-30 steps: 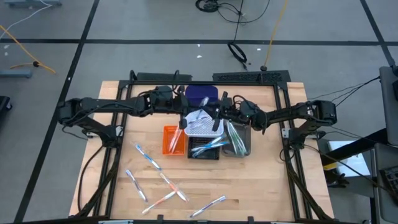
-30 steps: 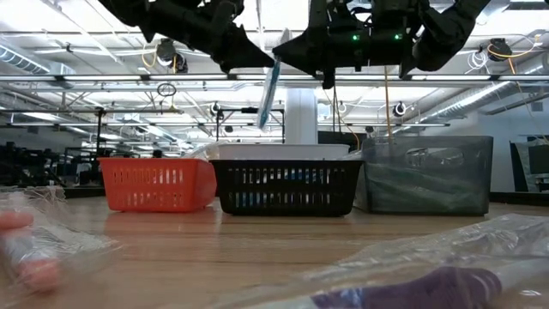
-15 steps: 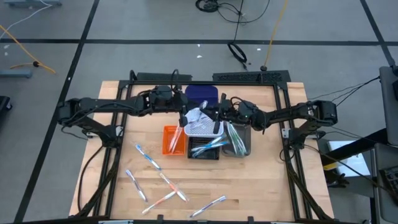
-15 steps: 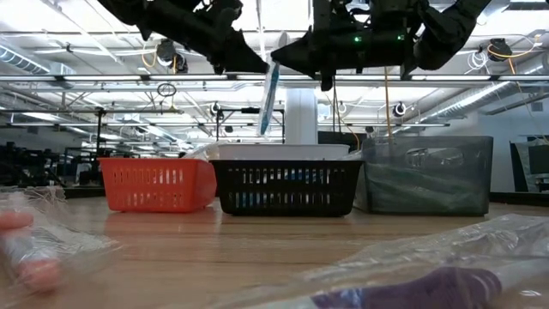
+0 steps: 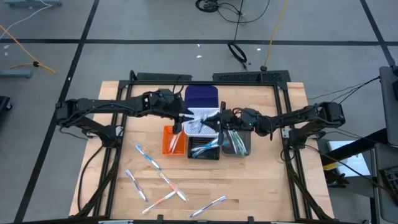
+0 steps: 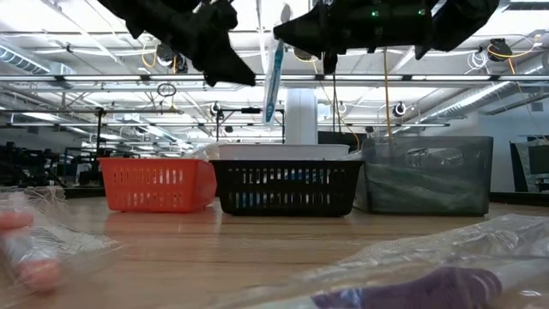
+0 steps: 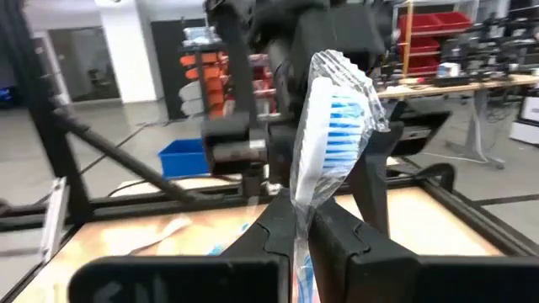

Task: Pick & Place Toothbrushes
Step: Put the blue toothbrush into the black basket

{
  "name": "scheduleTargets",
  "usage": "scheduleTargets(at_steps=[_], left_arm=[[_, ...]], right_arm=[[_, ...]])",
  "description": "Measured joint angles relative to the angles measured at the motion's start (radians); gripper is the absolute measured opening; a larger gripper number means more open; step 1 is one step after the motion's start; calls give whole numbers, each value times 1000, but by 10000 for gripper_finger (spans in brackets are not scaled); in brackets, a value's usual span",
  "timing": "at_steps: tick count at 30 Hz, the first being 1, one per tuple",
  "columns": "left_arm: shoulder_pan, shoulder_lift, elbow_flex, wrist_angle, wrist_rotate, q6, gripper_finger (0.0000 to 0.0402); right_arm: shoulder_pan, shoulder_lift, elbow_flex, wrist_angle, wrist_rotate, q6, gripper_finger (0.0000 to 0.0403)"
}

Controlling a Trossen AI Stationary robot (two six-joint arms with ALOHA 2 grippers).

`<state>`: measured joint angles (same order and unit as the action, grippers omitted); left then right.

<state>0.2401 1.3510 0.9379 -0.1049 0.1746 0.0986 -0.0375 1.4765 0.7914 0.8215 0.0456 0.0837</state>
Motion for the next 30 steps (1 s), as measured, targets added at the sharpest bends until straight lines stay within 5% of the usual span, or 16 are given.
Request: scheduleTargets(at_steps=[4,20,26,30], left_arm=[[-27,1,0,11,96,22,113],[-79,3,0,5,52,30,113],[-79,3,0,3,52,22,113],[-79,3,0,3,52,9,113]], right_arm=[[34,0,0,5,3,-16,10],[201,0,0,-34,-13,26,10],[269,0,-1,-94,185,24,10],[294,0,-2,-78,218,14,10]])
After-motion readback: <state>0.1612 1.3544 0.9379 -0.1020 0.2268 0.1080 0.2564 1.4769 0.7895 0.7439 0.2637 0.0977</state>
